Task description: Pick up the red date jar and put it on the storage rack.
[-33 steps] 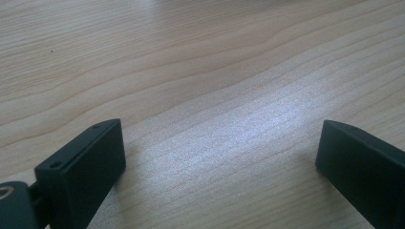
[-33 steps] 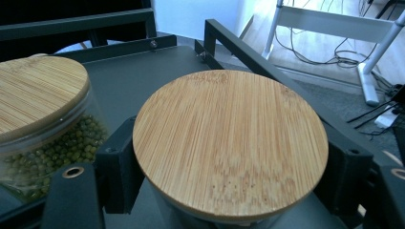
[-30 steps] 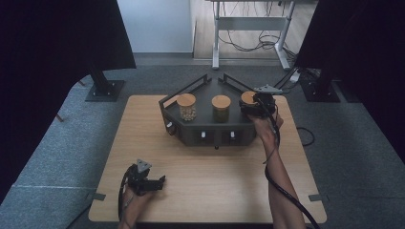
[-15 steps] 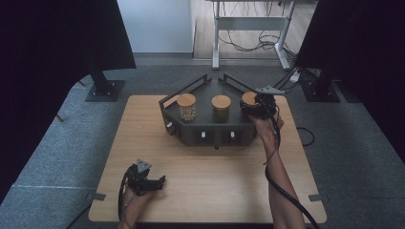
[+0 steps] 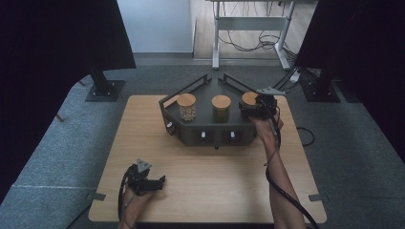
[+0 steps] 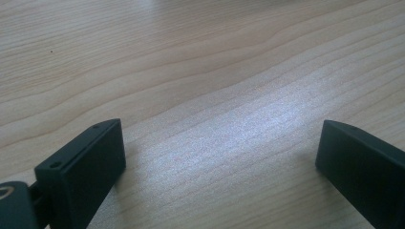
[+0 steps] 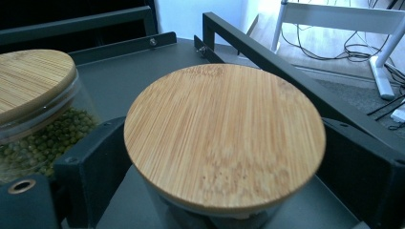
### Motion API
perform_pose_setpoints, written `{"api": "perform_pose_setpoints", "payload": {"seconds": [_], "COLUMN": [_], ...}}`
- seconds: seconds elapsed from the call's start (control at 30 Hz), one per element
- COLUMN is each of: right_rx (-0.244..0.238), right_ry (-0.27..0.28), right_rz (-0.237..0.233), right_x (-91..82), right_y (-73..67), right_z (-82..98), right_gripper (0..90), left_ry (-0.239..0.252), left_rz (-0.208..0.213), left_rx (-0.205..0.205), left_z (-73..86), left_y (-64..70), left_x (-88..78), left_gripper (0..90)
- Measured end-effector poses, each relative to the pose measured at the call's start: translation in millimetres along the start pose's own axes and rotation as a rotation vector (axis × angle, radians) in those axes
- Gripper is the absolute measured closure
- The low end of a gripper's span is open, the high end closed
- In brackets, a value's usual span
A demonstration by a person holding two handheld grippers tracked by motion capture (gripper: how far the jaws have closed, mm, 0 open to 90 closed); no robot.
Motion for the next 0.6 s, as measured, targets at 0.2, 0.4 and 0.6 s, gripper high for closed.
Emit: {"api": "perform_pose_setpoints", "payload": {"seconds": [0.2,0.4,0.6], "right_rx": [-0.008,-0.016,-0.027], "right_ry": [0.024,0.047,0.058], "right_rz": [0.004,-0.002,-0.004], "right_x": [-8.1,-17.5,-27.2], "right_y": [2.4,1.2,-0.8], "right_z": [-2.2,-4.5,-4.1], "right_gripper": [7.9,8.7,9.6], "left_ry": [0.0,0.0,0.0], "left_rz": [0.0,0.0,0.0], "left_rx": [0.0,0.0,0.0], "left_z": [0.0,0.0,0.0], "left_y": [0.0,0.0,0.0], "left_x": [0.0,0.0,0.0], "left_gripper": [2.5,2.5,2.5]}}
Point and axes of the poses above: each handheld gripper's, and its own axes: x roughly forward along the jaws, z roughly out of its underside, y roughly to its right, the point moved 7 cm from there along x, roughly forward along the jaws, and after that the axes turned 7 degrees about x, right-handed, at the moved point
